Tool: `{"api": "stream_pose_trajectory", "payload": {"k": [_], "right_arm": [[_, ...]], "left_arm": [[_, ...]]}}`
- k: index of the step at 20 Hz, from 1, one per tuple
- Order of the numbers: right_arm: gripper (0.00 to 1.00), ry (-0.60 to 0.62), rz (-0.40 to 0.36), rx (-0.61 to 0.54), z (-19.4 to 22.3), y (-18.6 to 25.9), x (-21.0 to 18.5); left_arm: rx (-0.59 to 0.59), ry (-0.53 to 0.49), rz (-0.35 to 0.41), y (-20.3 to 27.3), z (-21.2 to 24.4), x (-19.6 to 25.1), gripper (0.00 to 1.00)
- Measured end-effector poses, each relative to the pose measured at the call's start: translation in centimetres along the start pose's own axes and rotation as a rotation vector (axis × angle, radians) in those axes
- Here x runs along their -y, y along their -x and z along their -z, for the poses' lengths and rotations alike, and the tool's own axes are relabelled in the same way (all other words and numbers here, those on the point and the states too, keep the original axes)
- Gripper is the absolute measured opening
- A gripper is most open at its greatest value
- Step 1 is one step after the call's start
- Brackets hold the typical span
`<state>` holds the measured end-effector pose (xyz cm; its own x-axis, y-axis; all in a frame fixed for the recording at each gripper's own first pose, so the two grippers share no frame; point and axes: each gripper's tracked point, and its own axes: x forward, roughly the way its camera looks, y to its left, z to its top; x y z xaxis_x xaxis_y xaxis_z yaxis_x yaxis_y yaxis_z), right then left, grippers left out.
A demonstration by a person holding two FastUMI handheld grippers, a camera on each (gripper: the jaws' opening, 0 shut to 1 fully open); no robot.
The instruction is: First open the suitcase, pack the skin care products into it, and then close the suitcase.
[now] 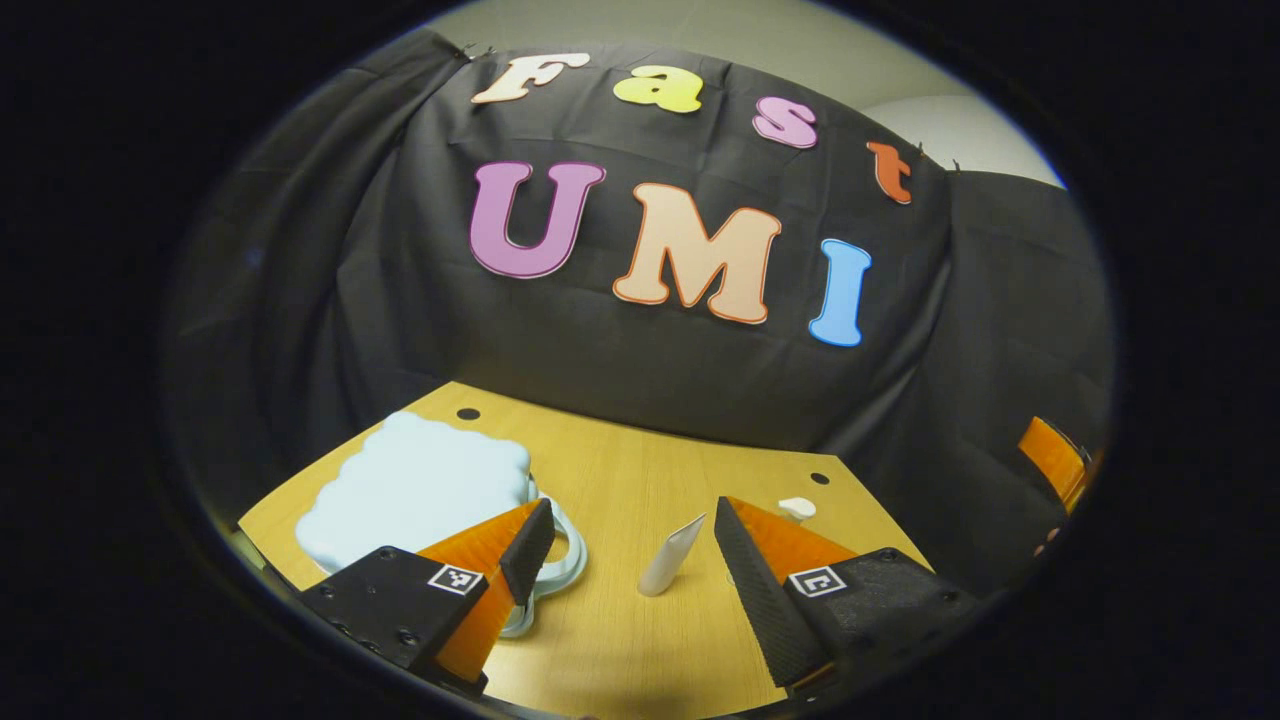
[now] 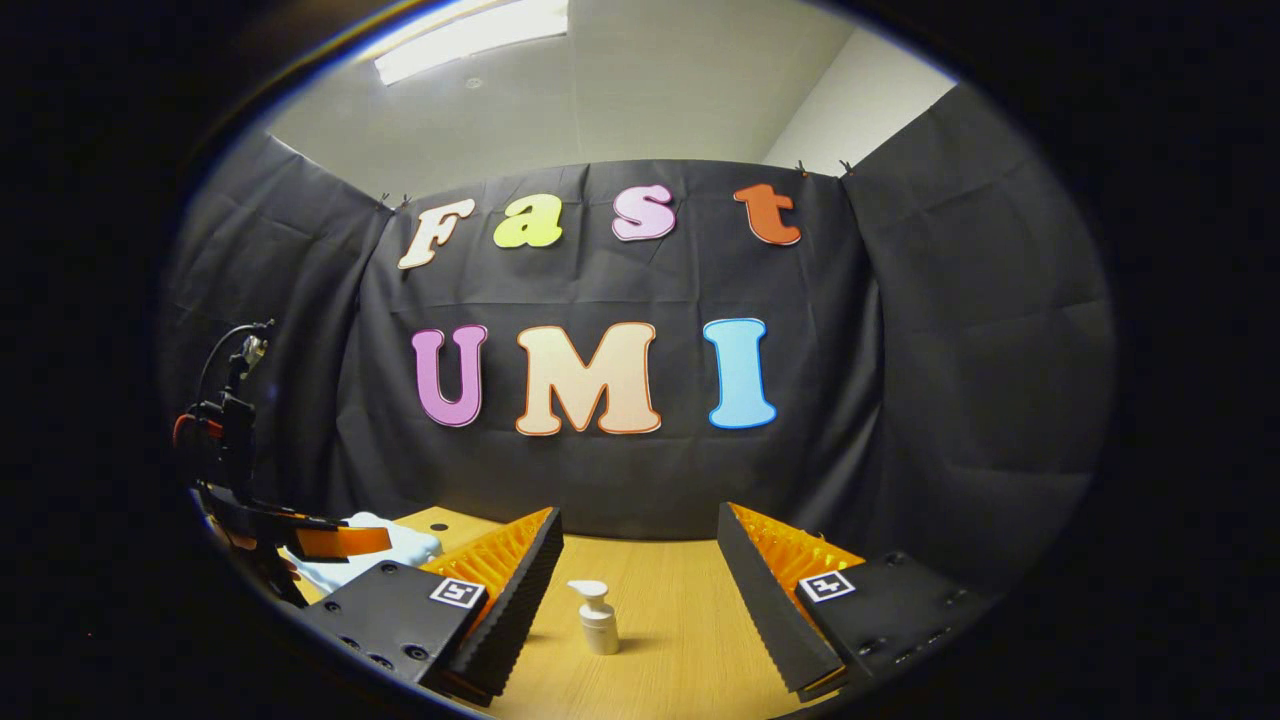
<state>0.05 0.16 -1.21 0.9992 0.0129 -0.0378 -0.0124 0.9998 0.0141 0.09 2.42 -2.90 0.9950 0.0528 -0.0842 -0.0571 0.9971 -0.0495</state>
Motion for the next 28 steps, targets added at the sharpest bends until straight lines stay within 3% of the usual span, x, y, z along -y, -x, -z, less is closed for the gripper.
{"api": "stream_pose_trajectory", "payload": {"k": [6,7,14,19,22,28], "right_arm": [[0.98,-0.01,-0.004,-0.005,0.5,0.1,-0.1],[0.98,-0.013,-0.007,-0.014,0.9,0.0,-0.2],[0.98,-0.003,-0.025,-0.072,2.7,-0.1,-0.9],[0.98,0.005,-0.022,-0.082,3.2,0.0,-1.1],[0.98,0.003,-0.01,-0.09,3.5,-0.1,-0.8],[0.98,0.002,0.015,-0.073,3.0,0.4,-0.2]], "left_arm": [[-0.08,0.016,-0.066,-1.8,2.3,-3.1,0.95],[-0.097,0.025,-0.066,-2.4,2.5,-3.4,0.92],[-0.193,0.042,-0.069,-8.1,3.6,-4.7,0.95],[-0.327,0.045,-0.025,-12.1,5.4,-4.1,0.95],[-0.395,0.094,-0.015,-14.0,6.5,-4.1,0.92],[-0.548,0.205,-0.077,-16.3,9.3,-5.7,0.95]]}}
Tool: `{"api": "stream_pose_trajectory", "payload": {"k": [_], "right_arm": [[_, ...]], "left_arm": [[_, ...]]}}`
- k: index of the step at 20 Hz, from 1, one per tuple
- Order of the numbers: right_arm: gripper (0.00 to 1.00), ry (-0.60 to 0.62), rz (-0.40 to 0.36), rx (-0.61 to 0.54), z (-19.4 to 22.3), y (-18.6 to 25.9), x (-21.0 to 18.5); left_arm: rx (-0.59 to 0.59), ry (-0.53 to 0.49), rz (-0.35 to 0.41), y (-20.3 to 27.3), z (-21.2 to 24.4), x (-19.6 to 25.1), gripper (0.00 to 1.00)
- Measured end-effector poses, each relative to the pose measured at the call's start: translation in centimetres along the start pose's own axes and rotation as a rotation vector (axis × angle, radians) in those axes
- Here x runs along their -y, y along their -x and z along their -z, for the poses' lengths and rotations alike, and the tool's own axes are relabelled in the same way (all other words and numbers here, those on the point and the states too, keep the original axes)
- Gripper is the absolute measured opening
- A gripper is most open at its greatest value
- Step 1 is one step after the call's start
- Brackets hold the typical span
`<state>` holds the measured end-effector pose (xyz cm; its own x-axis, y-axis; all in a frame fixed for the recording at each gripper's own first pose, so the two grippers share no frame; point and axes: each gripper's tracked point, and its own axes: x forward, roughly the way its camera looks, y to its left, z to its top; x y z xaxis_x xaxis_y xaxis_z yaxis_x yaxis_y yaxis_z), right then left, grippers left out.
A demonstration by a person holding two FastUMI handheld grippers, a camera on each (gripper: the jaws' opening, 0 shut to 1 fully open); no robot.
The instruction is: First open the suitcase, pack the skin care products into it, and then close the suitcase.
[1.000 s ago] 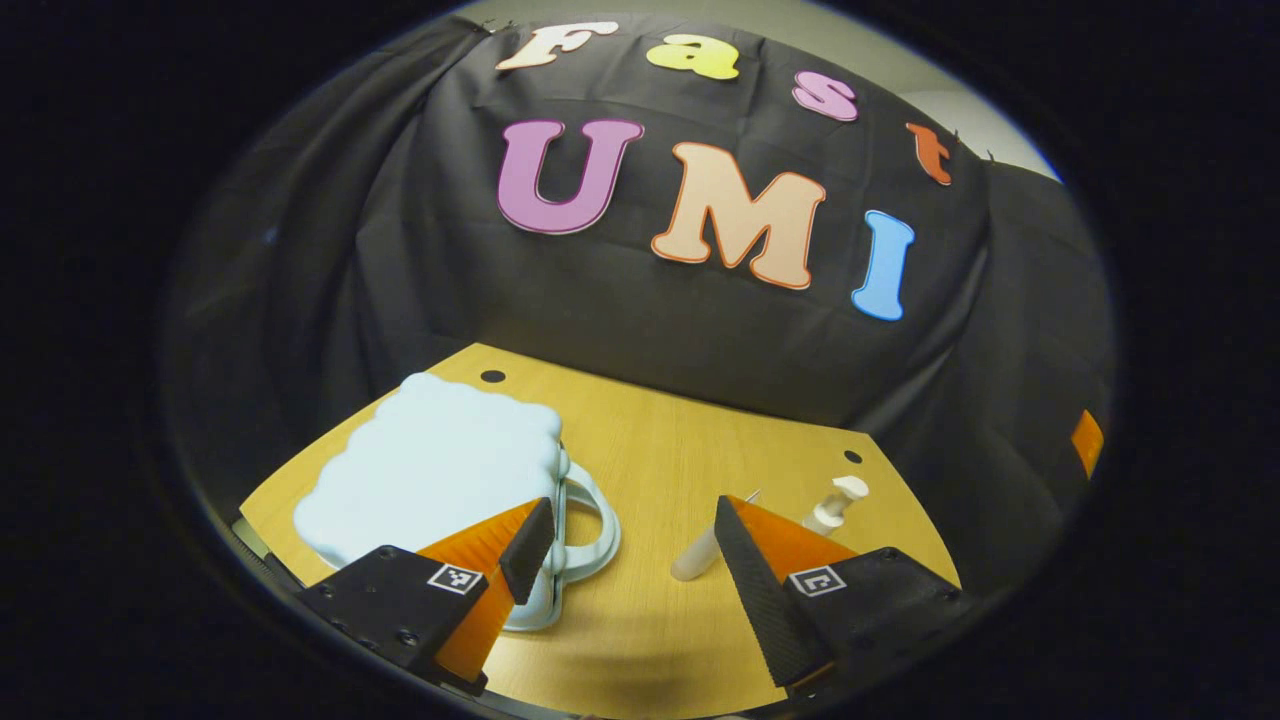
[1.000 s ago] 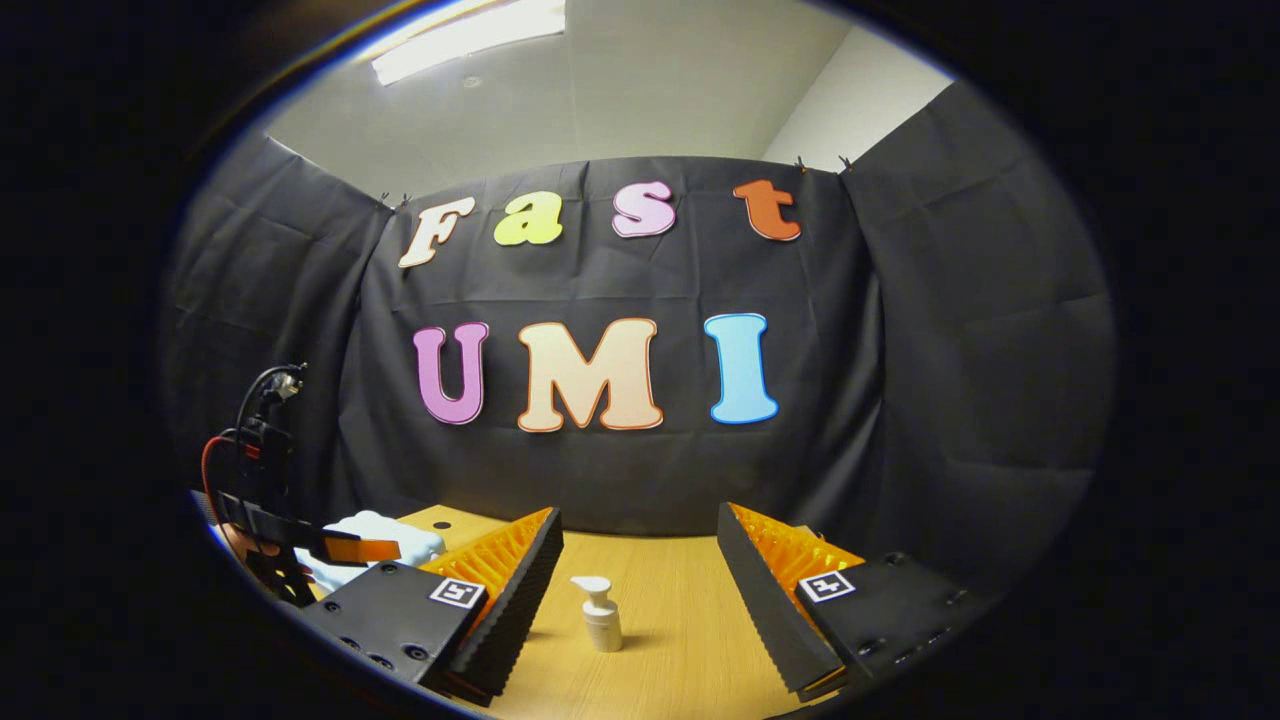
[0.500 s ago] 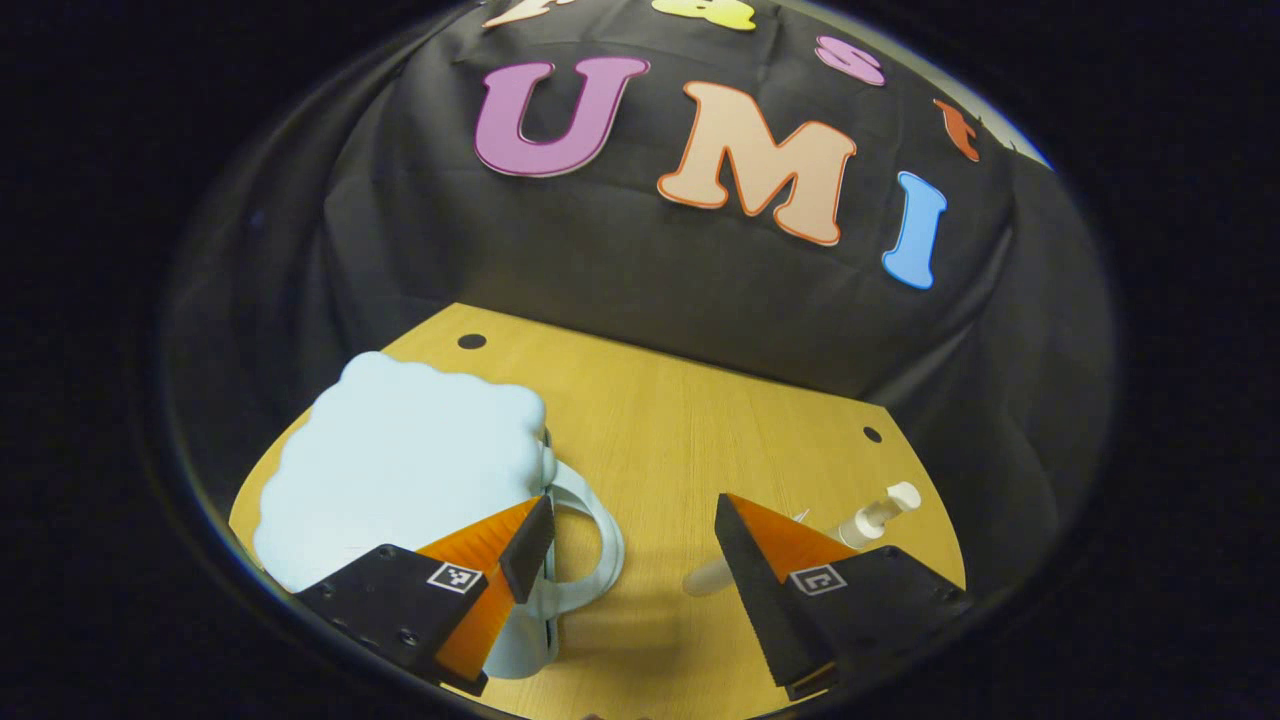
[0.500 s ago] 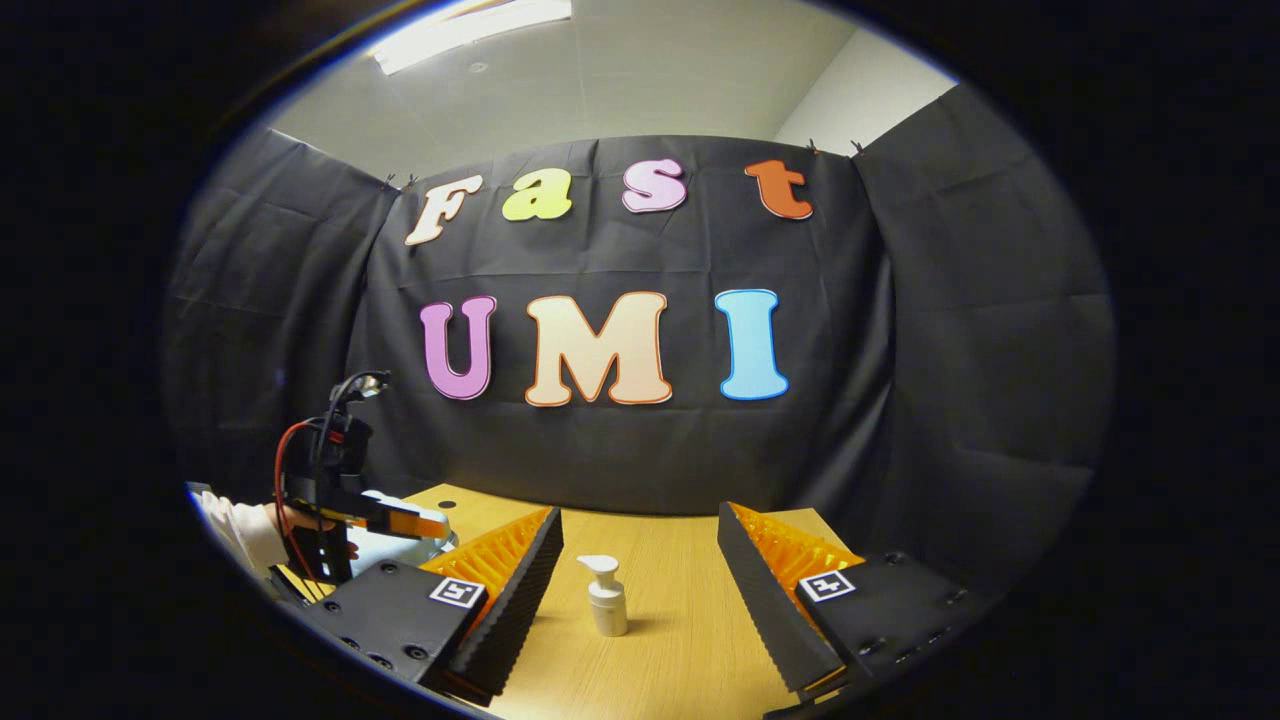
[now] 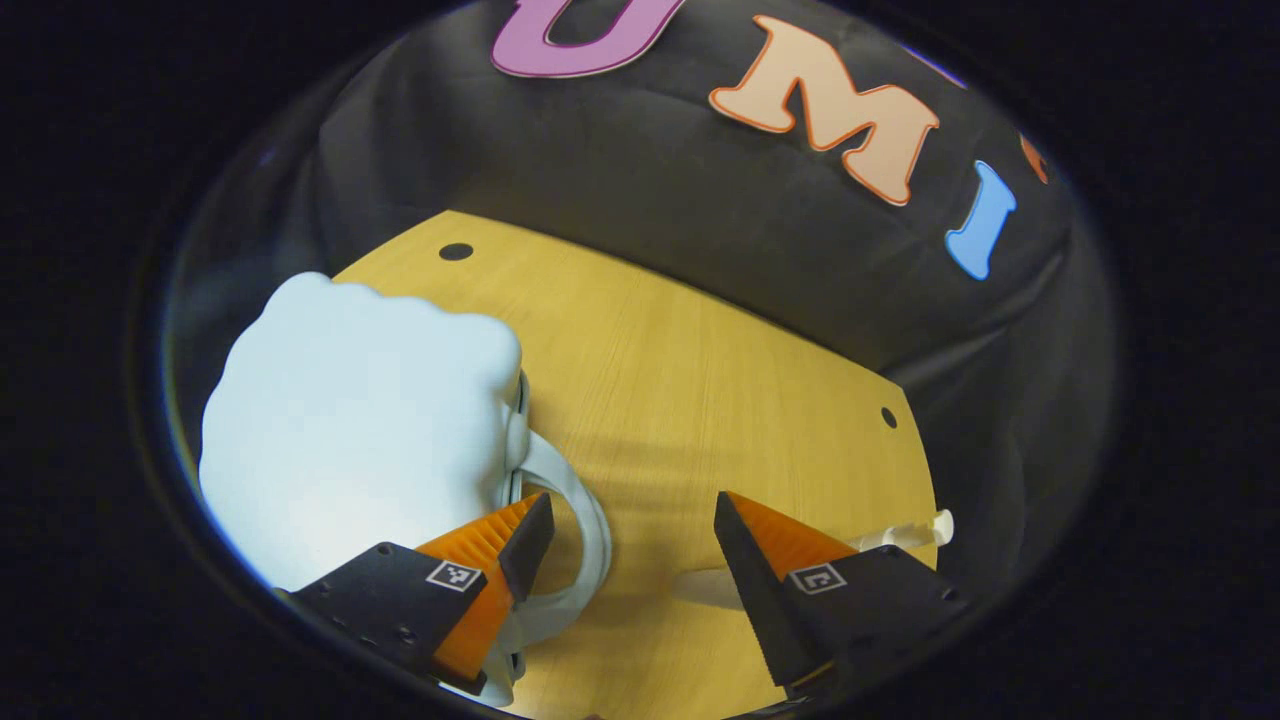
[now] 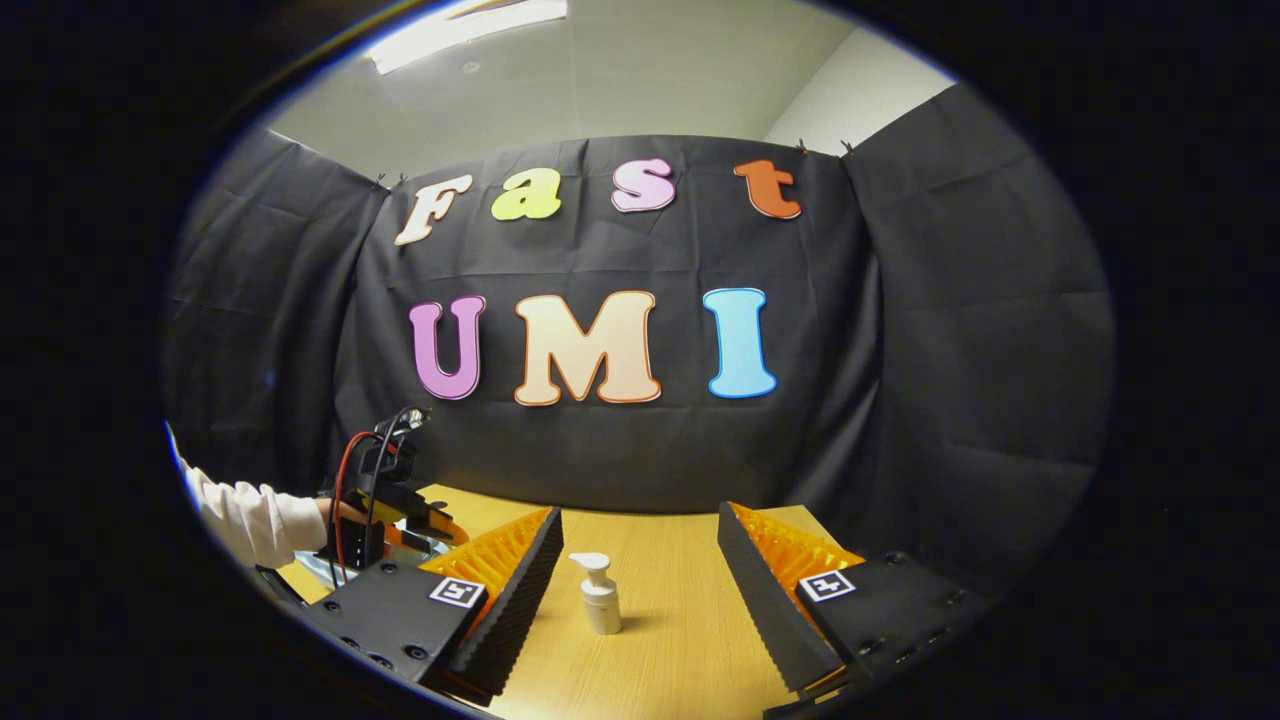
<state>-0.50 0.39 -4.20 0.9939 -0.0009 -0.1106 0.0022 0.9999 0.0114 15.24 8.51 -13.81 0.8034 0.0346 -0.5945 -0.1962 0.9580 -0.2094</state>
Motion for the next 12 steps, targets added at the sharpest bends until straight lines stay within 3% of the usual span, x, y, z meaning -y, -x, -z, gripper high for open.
{"api": "stream_pose_trajectory", "payload": {"k": [3,12], "right_arm": [[0.98,-0.004,0.004,0.005,0.0,0.1,0.1],[0.98,-0.023,0.035,0.026,-0.2,1.3,1.3]], "left_arm": [[-0.089,-0.003,-0.027,-1.0,0.8,-0.5,0.88],[-0.285,-0.048,-0.127,-3.0,3.7,-0.9,0.85]]}}
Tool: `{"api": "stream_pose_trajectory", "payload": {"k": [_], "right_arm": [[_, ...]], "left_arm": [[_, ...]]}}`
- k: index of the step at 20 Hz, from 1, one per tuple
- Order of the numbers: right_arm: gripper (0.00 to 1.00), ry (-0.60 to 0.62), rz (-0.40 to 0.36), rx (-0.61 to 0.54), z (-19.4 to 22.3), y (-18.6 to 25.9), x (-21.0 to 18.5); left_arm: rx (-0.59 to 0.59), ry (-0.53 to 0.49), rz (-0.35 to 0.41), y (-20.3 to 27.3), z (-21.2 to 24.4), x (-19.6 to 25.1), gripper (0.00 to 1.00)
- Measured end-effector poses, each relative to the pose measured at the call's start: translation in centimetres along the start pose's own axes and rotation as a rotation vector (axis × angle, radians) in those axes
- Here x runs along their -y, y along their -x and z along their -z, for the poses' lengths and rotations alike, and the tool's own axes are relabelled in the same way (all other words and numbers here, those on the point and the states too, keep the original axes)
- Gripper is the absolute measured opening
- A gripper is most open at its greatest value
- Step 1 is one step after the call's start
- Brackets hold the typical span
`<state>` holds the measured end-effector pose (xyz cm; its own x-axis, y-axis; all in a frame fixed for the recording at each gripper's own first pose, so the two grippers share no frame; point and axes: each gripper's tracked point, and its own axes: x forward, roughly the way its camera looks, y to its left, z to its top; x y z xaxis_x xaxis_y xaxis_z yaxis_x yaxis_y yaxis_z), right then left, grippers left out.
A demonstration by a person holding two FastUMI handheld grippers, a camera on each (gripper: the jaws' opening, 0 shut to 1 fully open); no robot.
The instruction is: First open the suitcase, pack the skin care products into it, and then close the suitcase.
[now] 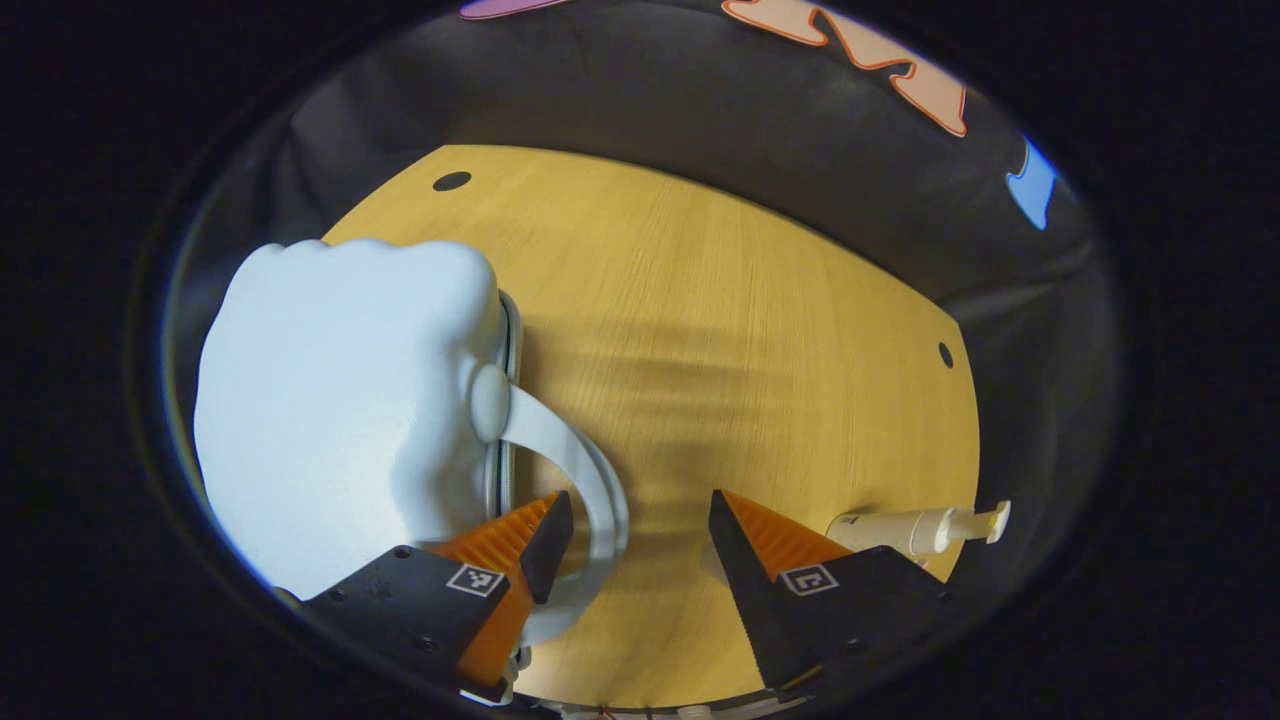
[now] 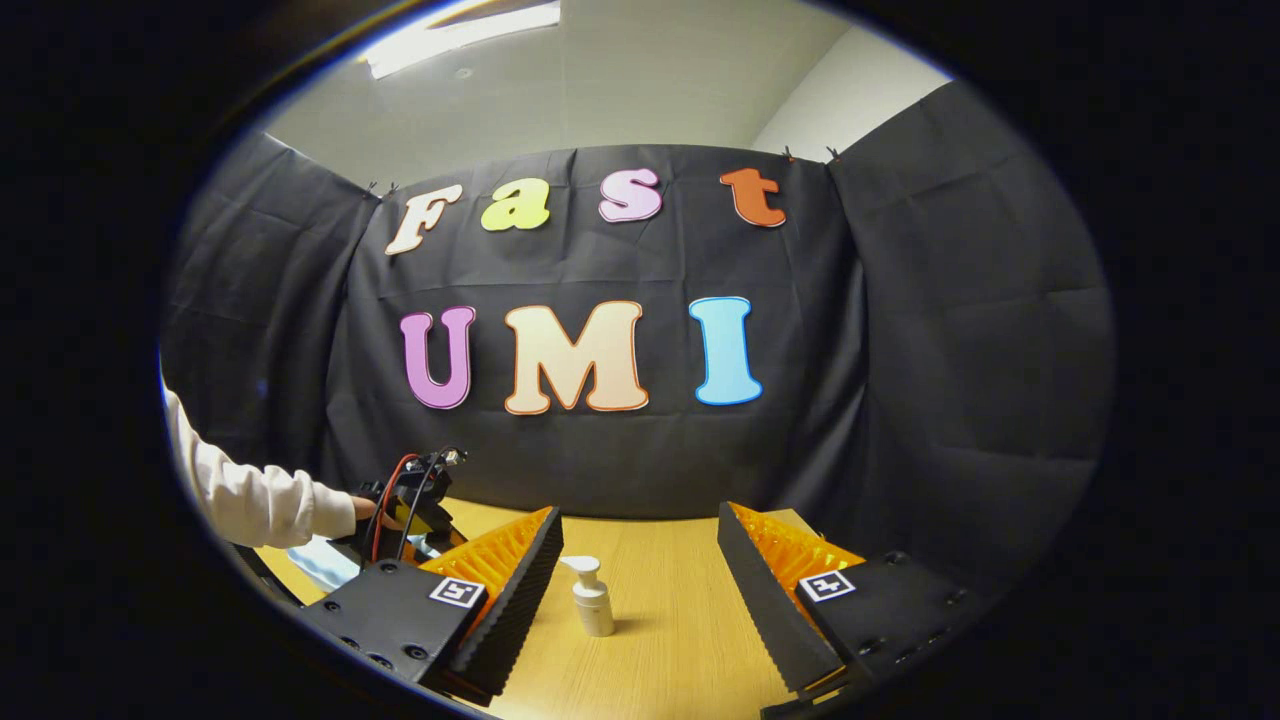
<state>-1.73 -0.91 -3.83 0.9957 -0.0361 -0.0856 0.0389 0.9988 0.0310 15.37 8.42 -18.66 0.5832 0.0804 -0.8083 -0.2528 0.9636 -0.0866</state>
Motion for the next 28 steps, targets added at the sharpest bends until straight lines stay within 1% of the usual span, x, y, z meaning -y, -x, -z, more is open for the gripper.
{"api": "stream_pose_trajectory", "payload": {"k": [2,5,9,10,13,14,15,16,17,18,19,20,21,22,23,25,28], "right_arm": [[0.98,-0.013,0.009,0.0,0.0,0.2,0.3],[0.98,-0.014,0.015,0.004,-0.1,0.3,0.6],[0.98,-0.001,-0.002,-0.002,0.0,0.4,0.0],[0.98,0.003,-0.005,-0.001,-0.1,0.4,0.0],[0.98,0.004,-0.01,-0.002,0.0,0.2,0.0],[0.98,0.001,-0.01,-0.002,0.0,0.2,0.0],[0.96,-0.003,-0.01,-0.006,0.1,0.1,0.0],[0.96,-0.007,-0.011,-0.01,0.3,0.1,-0.1],[0.98,-0.011,-0.014,-0.014,0.4,0.0,-0.1],[0.98,-0.013,-0.015,-0.016,0.5,0.0,-0.1],[0.98,-0.012,-0.016,-0.016,0.5,0.0,-0.2],[0.98,-0.01,-0.018,-0.015,0.5,-0.1,-0.3],[0.98,-0.009,-0.02,-0.015,0.5,-0.2,-0.4],[0.98,-0.007,-0.022,-0.018,0.6,-0.3,-0.4],[0.98,-0.006,-0.024,-0.02,0.7,-0.2,-0.5],[0.98,0.0,-0.022,-0.022,0.6,-0.3,-0.5],[0.96,0.003,-0.026,-0.03,0.8,-0.6,-0.3]], "left_arm": [[-0.03,-0.001,0.002,-0.5,0.4,0.2,0.81],[-0.045,-0.007,-0.012,-0.8,0.6,0.0,0.75],[-0.086,-0.01,-0.006,-1.5,1.3,0.2,0.67],[-0.092,-0.01,-0.008,-1.7,1.5,0.1,0.67],[-0.101,-0.007,-0.033,-1.8,1.6,-0.7,0.58],[-0.1,-0.003,-0.037,-1.8,1.5,-1.0,0.45],[-0.1,0.0,-0.041,-1.8,1.5,-1.3,0.27],[-0.104,0.007,-0.045,-1.8,1.6,-1.6,0.3],[-0.107,0.017,-0.041,-1.8,1.6,-1.6,0.21],[-0.111,0.023,-0.041,-1.9,1.7,-1.8,0.17],[-0.114,0.021,-0.047,-1.8,1.7,-2.0,0.17],[-0.117,0.022,-0.044,-2.0,1.7,-1.9,0.14],[-0.123,0.016,-0.045,-2.0,1.7,-2.0,0.09],[-0.129,0.011,-0.042,-2.0,1.8,-1.9,0.08],[-0.129,0.007,-0.039,-1.8,1.7,-1.8,0.04],[-0.122,-0.005,-0.036,-1.3,1.4,-1.6,0.01],[-0.101,-0.026,-0.011,-0.3,0.9,-1.0,0.01]]}}
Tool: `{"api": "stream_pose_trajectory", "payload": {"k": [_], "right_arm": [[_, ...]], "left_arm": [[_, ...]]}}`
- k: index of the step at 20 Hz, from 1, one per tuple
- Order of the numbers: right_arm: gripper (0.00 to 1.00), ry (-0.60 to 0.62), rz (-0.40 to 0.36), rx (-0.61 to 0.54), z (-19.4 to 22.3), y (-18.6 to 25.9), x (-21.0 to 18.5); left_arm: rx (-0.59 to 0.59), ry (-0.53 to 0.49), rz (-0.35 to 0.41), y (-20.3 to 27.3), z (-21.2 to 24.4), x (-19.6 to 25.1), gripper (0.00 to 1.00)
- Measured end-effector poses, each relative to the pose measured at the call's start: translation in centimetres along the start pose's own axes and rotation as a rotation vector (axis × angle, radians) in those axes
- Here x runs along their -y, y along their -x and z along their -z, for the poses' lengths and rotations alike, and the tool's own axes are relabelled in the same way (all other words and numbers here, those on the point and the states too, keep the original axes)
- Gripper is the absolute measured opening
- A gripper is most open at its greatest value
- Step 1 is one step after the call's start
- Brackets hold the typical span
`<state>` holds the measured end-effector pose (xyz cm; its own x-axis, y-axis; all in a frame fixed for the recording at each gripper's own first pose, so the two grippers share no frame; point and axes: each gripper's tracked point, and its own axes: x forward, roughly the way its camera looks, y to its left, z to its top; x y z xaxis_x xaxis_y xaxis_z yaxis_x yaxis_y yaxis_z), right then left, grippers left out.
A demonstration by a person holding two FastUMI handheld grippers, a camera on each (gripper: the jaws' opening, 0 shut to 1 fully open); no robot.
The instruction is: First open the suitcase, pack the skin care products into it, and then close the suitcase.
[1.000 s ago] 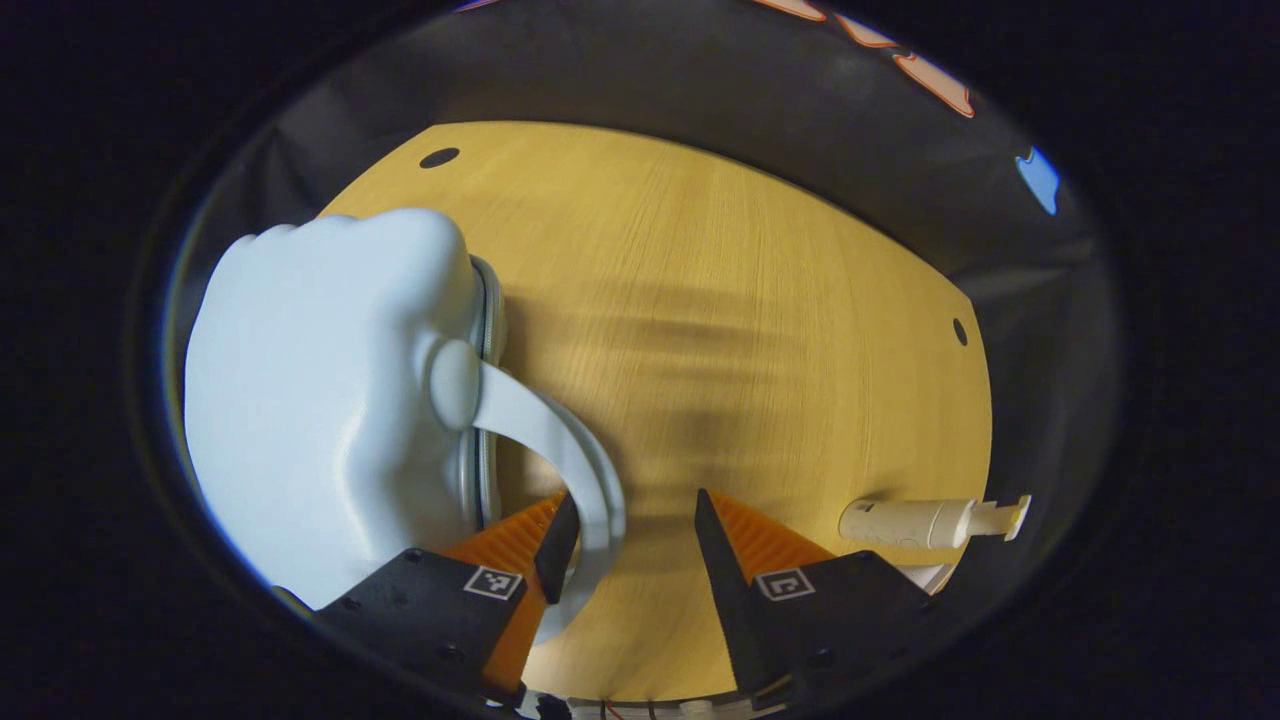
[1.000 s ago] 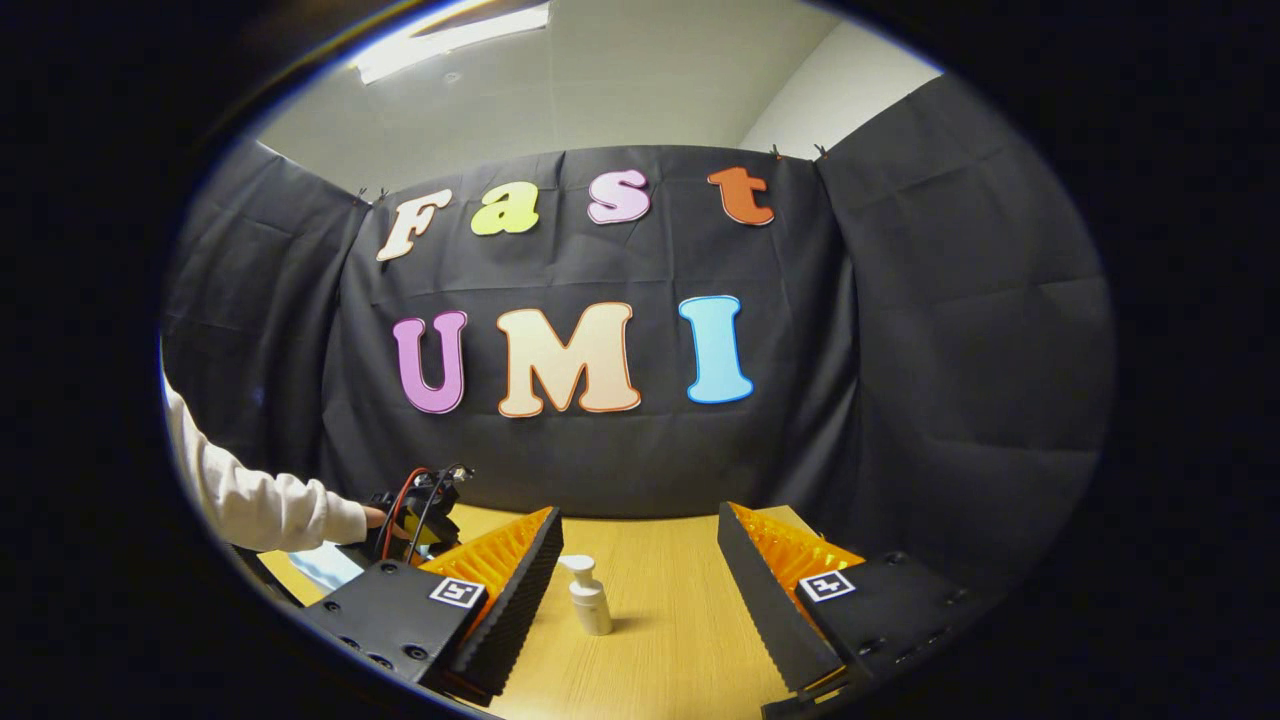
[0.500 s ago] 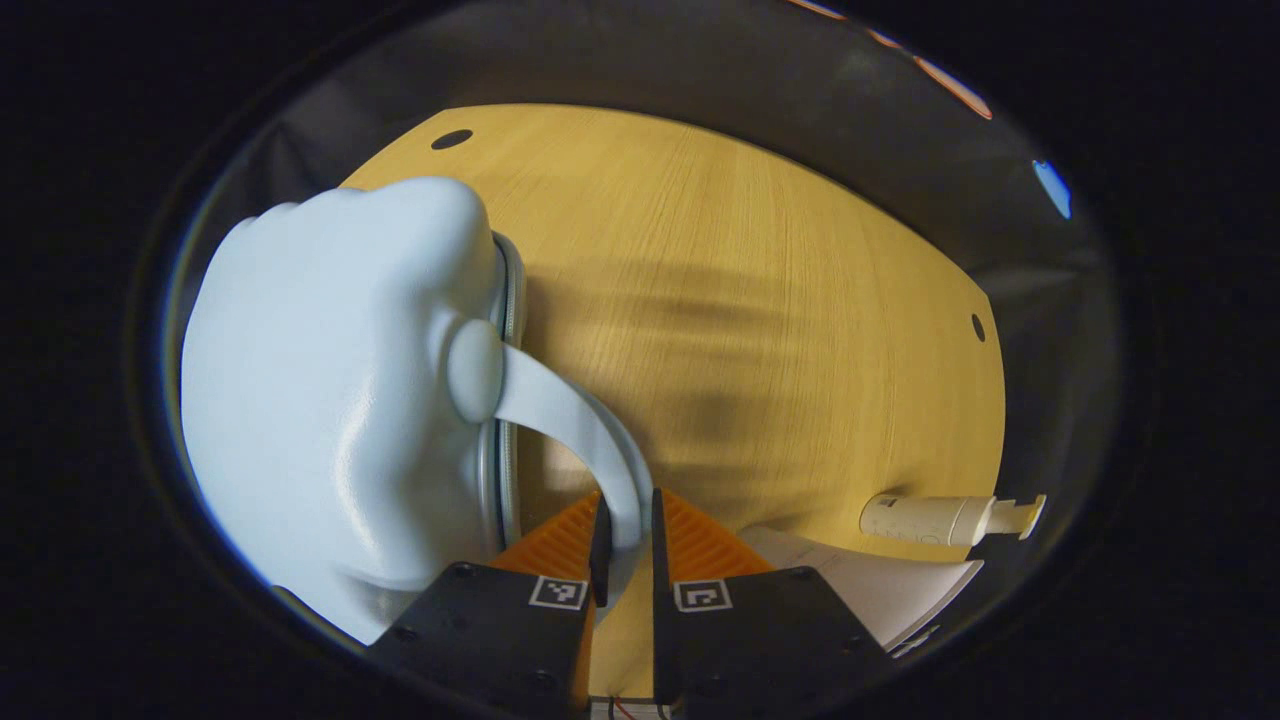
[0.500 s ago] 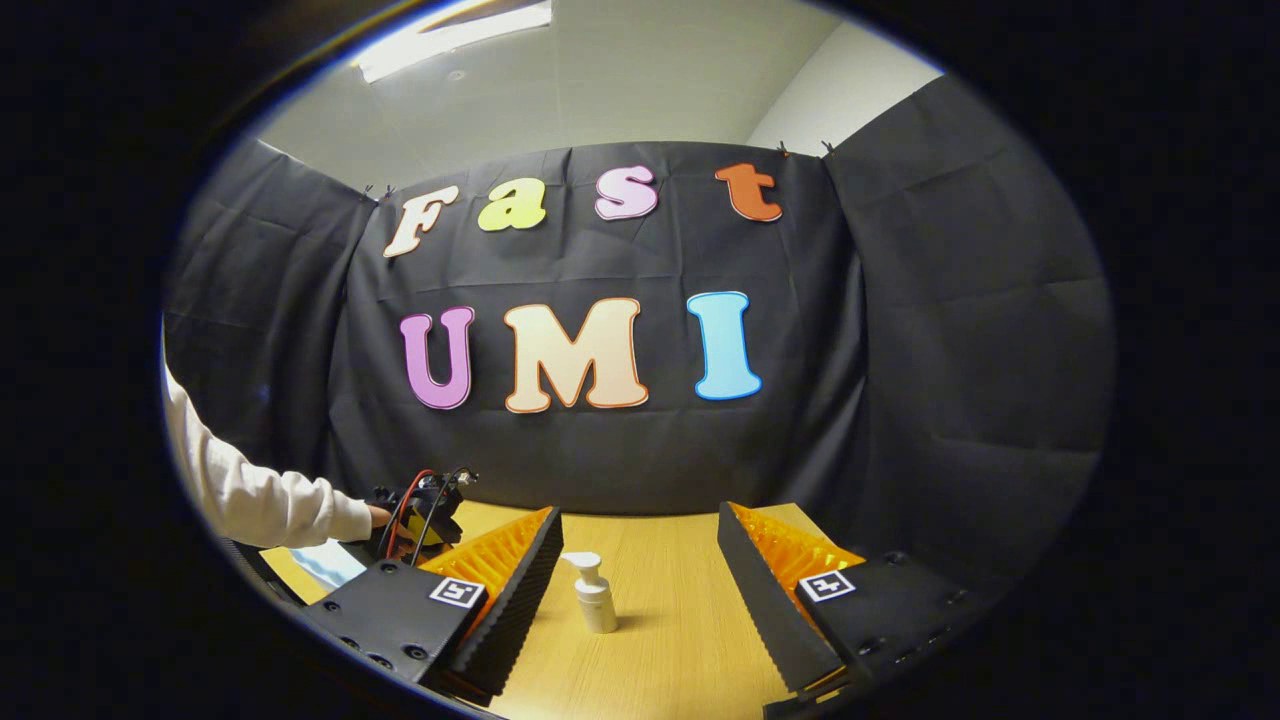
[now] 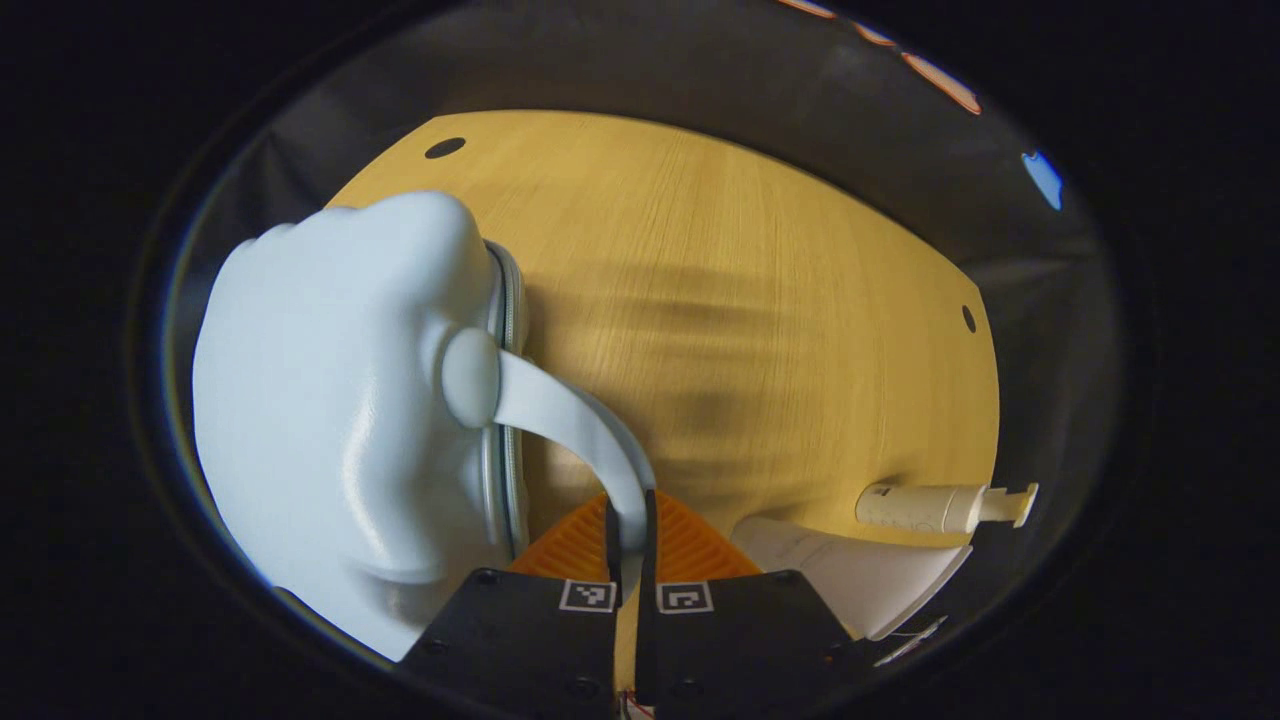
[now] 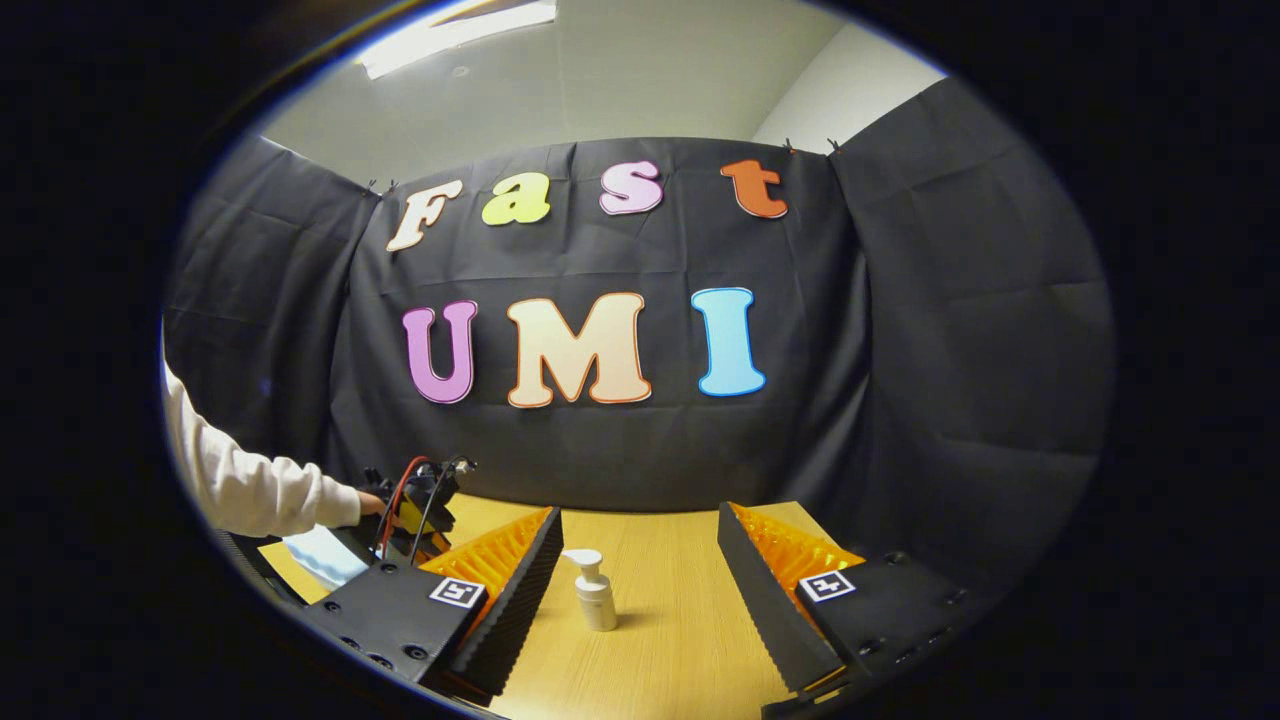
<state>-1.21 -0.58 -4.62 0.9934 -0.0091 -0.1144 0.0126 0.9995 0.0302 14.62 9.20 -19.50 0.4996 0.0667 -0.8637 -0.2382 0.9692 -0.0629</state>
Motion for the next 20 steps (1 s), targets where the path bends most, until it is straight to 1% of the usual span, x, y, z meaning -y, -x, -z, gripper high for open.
{"api": "stream_pose_trajectory", "payload": {"k": [1,4,5,7,11,13,14,16,18,20], "right_arm": [[0.98,0.001,-0.003,0.0,-0.2,-0.2,0.0],[0.98,0.003,-0.021,0.023,-1.3,-1.0,-0.2],[0.98,0.006,-0.028,0.03,-1.6,-1.3,-0.3],[0.98,0.016,-0.043,0.039,-1.9,-1.9,-0.7],[0.98,0.025,-0.099,0.045,-2.3,-3.0,-2.8],[0.98,0.029,-0.129,0.052,-2.6,-3.6,-4.1],[0.96,0.029,-0.142,0.057,-3.0,-3.8,-4.8],[0.98,0.026,-0.168,0.061,-3.3,-4.4,-6.1],[0.98,0.028,-0.188,0.067,-3.7,-4.6,-7.2],[0.96,0.034,-0.203,0.069,-4.0,-4.8,-8.3]], "left_arm": [[0.006,0.008,0.025,0.7,-0.2,0.3,0.01],[0.023,0.06,0.123,3.1,-1.2,0.9,0.01],[0.037,0.071,0.145,4.0,-1.7,0.9,0.0],[0.074,0.093,0.193,6.5,-2.6,0.9,0.0],[0.17,0.126,0.268,12.5,-4.7,-0.4,0.0],[0.229,0.151,0.291,16.3,-6.1,-2.5,0.0],[0.254,0.164,0.295,18.0,-6.7,-3.8,0.0],[0.305,0.192,0.298,21.1,-7.3,-6.9,0.0],[0.344,0.21,0.292,23.3,-7.5,-10.4,0.0],[0.372,0.213,0.266,25.1,-7.4,-14.7,0.0]]}}
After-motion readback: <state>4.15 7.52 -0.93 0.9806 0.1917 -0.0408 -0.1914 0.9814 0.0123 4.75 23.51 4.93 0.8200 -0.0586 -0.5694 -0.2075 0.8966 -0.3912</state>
